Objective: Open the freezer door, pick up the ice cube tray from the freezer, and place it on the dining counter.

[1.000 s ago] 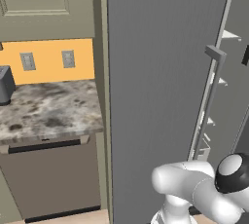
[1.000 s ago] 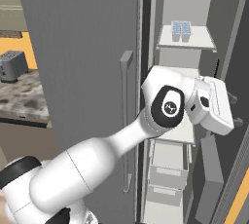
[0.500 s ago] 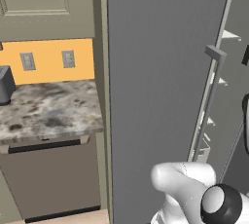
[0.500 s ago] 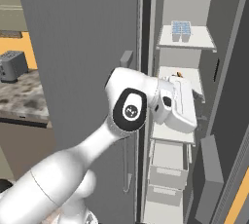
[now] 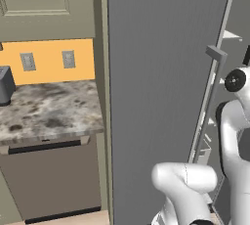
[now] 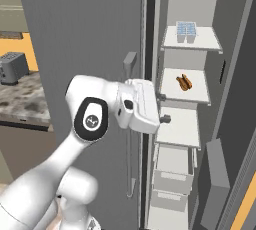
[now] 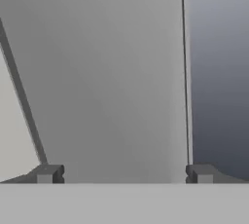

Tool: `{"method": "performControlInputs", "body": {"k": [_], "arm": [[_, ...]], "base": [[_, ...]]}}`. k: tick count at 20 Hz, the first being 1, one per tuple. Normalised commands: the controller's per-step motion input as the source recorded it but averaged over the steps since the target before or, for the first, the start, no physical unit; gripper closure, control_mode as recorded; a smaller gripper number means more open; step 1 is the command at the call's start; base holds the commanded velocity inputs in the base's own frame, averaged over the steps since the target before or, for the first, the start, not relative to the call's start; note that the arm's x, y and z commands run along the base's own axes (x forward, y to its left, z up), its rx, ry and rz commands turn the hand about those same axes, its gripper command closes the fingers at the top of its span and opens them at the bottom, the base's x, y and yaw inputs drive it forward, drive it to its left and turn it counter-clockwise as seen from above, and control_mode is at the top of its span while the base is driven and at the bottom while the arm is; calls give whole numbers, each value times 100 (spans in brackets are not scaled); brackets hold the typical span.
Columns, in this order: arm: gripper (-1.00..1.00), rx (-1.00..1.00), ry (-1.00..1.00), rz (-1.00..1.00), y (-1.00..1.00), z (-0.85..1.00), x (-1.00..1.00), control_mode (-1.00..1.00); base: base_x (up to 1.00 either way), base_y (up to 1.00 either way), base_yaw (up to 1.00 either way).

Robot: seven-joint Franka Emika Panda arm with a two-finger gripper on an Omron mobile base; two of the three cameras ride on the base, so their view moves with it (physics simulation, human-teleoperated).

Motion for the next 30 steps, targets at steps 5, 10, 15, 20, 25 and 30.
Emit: {"method": "performControlInputs", "body": {"k": [5,10,15,20,25,30], "arm": [[-100,0,11,39,89,0,-11,-100],[-100,0,15,43,91,1,-8,-100],[-100,0,20,39,100,2,-11,-100],[-100,1,22,35,84,17,-5,-100],[-100,6,14,31,50,4,-6,-100],[-100,11,8,12,24,3,0,-100]], "base": [[0,0,0],[0,0,0],[0,0,0],[0,0,0],[0,0,0],[0,0,0]]}}
